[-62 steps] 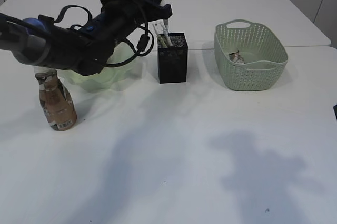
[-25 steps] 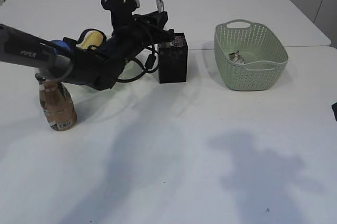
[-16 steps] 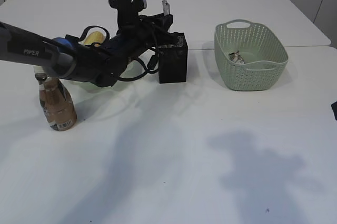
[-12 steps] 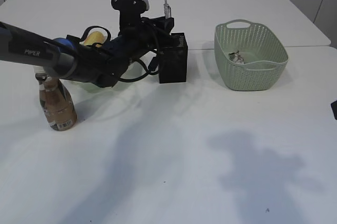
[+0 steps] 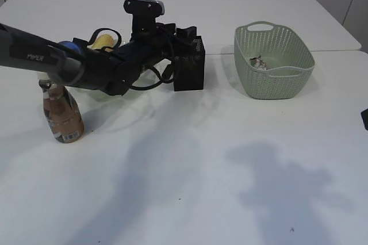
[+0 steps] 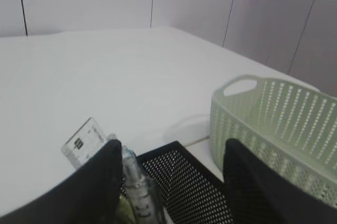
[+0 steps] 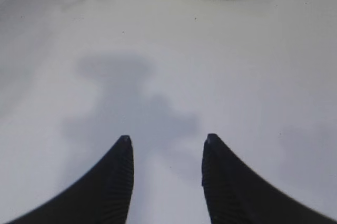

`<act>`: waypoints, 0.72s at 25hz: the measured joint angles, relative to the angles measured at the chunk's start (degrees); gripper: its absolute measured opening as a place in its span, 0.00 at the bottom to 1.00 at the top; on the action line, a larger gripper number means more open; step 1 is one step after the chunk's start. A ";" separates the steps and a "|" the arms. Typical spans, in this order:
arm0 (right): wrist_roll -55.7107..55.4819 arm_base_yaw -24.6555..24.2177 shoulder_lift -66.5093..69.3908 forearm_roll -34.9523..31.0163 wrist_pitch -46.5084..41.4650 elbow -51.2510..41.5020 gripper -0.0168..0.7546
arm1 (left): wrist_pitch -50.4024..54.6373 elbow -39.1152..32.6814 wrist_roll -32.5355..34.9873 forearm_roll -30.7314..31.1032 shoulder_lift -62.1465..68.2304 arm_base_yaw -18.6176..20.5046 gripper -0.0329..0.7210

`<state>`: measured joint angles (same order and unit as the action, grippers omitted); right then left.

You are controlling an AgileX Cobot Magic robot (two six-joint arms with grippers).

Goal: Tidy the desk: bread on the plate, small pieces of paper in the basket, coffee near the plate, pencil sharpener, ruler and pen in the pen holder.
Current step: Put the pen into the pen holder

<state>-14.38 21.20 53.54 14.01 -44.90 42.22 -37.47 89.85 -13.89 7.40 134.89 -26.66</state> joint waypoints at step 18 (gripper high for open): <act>0.00 0.00 0.00 0.66 0.73 0.00 0.48 | 36.03 0.00 -0.22 7.09 -18.06 -0.11 0.45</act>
<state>-14.38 21.20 53.54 14.66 -44.16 42.22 -1.44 89.85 -14.11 14.49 116.82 -26.77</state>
